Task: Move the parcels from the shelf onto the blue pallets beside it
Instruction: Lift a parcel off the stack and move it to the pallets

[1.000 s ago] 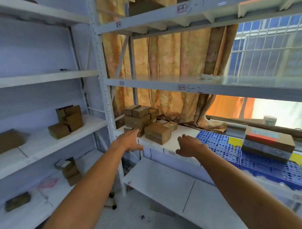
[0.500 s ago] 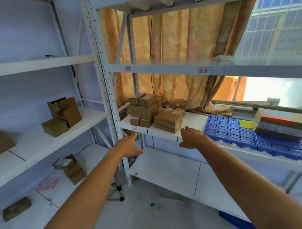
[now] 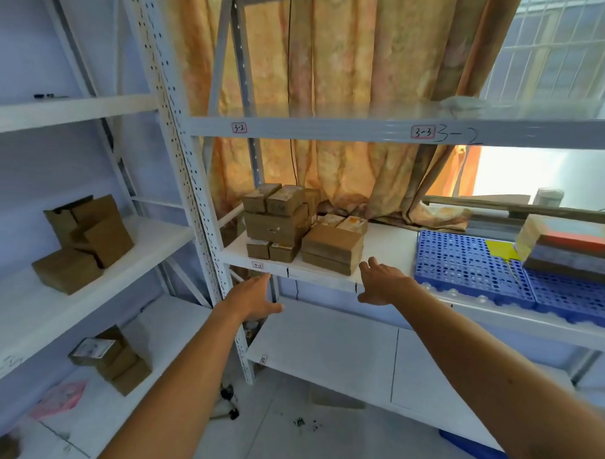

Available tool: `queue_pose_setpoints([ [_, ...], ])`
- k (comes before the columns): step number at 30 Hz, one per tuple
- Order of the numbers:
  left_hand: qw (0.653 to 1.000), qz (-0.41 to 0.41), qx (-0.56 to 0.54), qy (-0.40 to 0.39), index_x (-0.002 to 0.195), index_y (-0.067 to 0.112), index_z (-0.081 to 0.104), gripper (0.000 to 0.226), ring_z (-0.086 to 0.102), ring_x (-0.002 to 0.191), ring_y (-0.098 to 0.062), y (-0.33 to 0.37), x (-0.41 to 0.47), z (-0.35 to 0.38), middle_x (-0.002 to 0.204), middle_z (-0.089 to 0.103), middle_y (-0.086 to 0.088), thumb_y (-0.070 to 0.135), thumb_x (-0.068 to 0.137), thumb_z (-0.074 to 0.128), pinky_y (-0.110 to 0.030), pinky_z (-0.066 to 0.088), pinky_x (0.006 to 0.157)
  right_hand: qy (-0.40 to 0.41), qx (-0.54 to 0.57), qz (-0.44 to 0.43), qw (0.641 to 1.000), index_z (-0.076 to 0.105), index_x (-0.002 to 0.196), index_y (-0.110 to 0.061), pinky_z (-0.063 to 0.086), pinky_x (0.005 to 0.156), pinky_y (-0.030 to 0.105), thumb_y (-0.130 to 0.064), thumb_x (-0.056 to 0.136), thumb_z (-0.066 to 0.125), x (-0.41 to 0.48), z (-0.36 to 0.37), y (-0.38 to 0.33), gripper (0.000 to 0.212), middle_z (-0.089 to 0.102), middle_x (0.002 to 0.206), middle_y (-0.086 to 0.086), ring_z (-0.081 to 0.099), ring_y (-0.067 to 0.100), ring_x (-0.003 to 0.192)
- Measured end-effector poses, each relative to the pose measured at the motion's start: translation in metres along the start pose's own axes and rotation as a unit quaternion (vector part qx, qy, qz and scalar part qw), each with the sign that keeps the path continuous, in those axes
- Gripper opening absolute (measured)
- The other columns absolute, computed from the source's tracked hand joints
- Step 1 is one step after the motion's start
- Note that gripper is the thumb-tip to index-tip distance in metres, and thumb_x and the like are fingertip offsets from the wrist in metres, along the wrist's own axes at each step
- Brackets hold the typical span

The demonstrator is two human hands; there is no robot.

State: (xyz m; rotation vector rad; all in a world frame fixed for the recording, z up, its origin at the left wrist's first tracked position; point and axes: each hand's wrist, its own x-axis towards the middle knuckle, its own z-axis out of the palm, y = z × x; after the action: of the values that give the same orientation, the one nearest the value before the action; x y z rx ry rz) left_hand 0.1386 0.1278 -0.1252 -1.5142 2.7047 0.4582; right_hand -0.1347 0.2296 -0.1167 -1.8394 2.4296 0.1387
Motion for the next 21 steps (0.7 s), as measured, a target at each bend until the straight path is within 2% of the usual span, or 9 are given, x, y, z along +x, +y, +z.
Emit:
queue_pose_setpoints([
  [2, 1.000, 0.001, 0.009, -0.007, 0.160, 0.019, 0.015, 0.093, 0.033, 0.147, -0.030, -0.002, 0.031, -0.007, 0.164, 0.027, -0.008, 0.056, 0.091, 0.065, -0.046, 0.035, 0.114, -0.001, 0.008, 0.004, 1.000, 0.028, 0.148, -0.008, 0.047, 0.088, 0.040, -0.051, 0.086, 0.065, 0.032, -0.003, 0.006, 0.084, 0.035, 0.142, 0.014, 0.054, 0.034, 0.119],
  [5, 1.000, 0.006, 0.019, -0.012, 0.160, 0.022, 0.015, 0.095, 0.034, 0.147, -0.031, -0.004, 0.085, -0.020, 0.163, 0.030, -0.008, 0.061, 0.088, 0.064, -0.050, 0.036, 0.115, 0.011, 0.023, 0.003, 1.000, 0.013, 0.154, -0.015, 0.047, 0.091, 0.043, -0.054, 0.081, 0.072, 0.078, -0.009, 0.017, 0.102, 0.016, 0.158, 0.014, 0.052, 0.038, 0.123],
  [7, 1.000, 0.006, 0.024, -0.011, 0.161, 0.024, 0.013, 0.098, 0.033, 0.147, -0.031, -0.001, 0.118, -0.028, 0.164, 0.027, -0.008, 0.062, 0.087, 0.065, -0.048, 0.035, 0.116, 0.022, 0.027, -0.004, 0.999, 0.008, 0.155, -0.019, 0.047, 0.092, 0.045, -0.054, 0.079, 0.076, 0.102, -0.012, 0.027, 0.108, 0.009, 0.161, 0.013, 0.051, 0.041, 0.123],
  [10, 0.999, 0.026, 0.035, -0.017, 0.162, 0.028, 0.006, 0.097, 0.018, 0.153, -0.032, 0.012, 0.157, -0.031, 0.169, 0.003, -0.005, 0.056, 0.090, 0.065, -0.049, 0.026, 0.117, 0.012, 0.025, -0.008, 1.000, 0.006, 0.156, -0.021, 0.047, 0.096, 0.045, -0.056, 0.074, 0.079, 0.133, -0.014, 0.040, 0.115, 0.012, 0.160, 0.013, 0.052, 0.040, 0.124],
  [12, 0.998, 0.041, 0.045, -0.022, 0.161, 0.034, 0.000, 0.099, 0.015, 0.153, -0.033, 0.023, 0.179, -0.030, 0.169, -0.009, -0.001, 0.054, 0.090, 0.066, -0.052, 0.024, 0.117, -0.007, 0.026, 0.000, 1.000, 0.004, 0.157, -0.021, 0.043, 0.101, 0.045, -0.061, 0.072, 0.079, 0.148, -0.015, 0.049, 0.120, 0.013, 0.161, 0.013, 0.045, 0.039, 0.132],
  [15, 0.995, 0.063, 0.055, -0.049, 0.160, 0.038, -0.004, 0.103, 0.017, 0.152, -0.033, 0.037, 0.209, -0.026, 0.168, -0.012, 0.003, 0.052, 0.088, 0.069, -0.052, 0.028, 0.115, -0.033, 0.024, 0.017, 0.999, 0.004, 0.158, -0.018, 0.037, 0.107, 0.047, -0.070, 0.070, 0.074, 0.167, -0.013, 0.058, 0.124, 0.012, 0.162, 0.014, 0.034, 0.038, 0.141],
  [19, 0.993, 0.086, 0.047, -0.070, 0.160, 0.038, -0.004, 0.108, 0.015, 0.153, -0.032, 0.049, 0.252, -0.024, 0.168, -0.014, 0.003, 0.049, 0.086, 0.074, -0.053, 0.030, 0.115, -0.056, 0.030, 0.036, 0.997, 0.009, 0.157, -0.018, 0.038, 0.107, 0.048, -0.076, 0.066, 0.073, 0.192, -0.010, 0.067, 0.126, 0.020, 0.157, 0.013, 0.034, 0.037, 0.139],
  [21, 0.992, 0.089, 0.024, -0.086, 0.160, 0.037, -0.004, 0.109, 0.012, 0.153, -0.032, 0.052, 0.273, -0.022, 0.167, -0.016, 0.002, 0.044, 0.086, 0.076, -0.053, 0.032, 0.116, -0.075, 0.024, 0.040, 0.996, 0.008, 0.157, -0.018, 0.038, 0.108, 0.048, -0.074, 0.065, 0.074, 0.203, -0.007, 0.068, 0.126, 0.019, 0.158, 0.012, 0.034, 0.038, 0.139],
])
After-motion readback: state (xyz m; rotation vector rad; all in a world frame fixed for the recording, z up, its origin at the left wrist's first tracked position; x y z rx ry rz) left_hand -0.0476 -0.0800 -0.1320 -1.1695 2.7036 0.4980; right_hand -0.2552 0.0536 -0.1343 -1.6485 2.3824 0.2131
